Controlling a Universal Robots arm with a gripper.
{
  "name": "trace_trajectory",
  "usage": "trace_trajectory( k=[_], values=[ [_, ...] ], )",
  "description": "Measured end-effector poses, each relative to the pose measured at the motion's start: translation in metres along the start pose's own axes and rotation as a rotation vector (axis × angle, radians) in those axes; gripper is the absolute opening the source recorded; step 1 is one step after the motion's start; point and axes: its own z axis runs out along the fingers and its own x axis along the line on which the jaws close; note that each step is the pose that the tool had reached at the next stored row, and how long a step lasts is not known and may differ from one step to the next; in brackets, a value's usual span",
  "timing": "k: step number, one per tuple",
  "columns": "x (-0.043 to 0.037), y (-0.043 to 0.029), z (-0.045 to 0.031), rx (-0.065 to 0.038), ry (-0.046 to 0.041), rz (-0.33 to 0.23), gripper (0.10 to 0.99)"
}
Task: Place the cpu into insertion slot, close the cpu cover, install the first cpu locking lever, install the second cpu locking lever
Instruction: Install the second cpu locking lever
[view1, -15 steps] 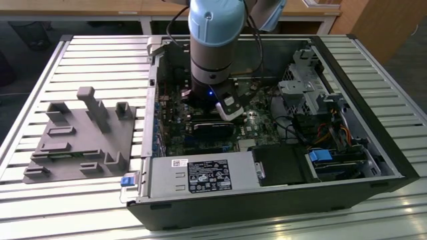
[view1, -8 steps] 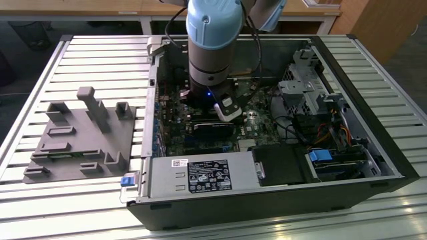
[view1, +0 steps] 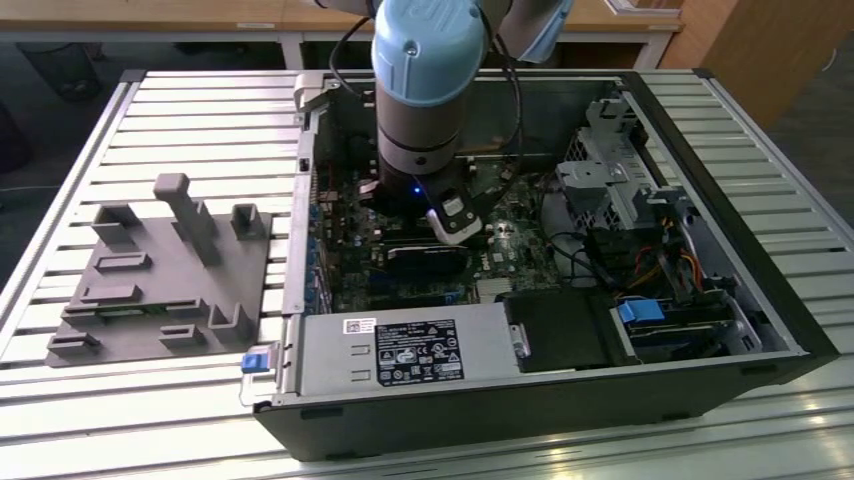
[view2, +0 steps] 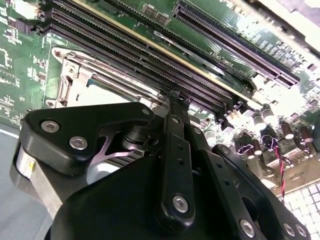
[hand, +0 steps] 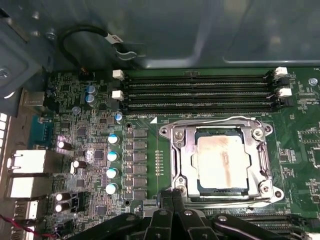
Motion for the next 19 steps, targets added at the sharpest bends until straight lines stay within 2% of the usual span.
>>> trace_trajectory(
  k=[5, 19],
  values=[
    [0.0007, -0.0006, 0.0008, -0.01, 0.0003, 0.0, 0.122],
    [0.0008, 0.0013, -0.0088, -0.011, 0.0005, 0.0, 0.122]
  ],
)
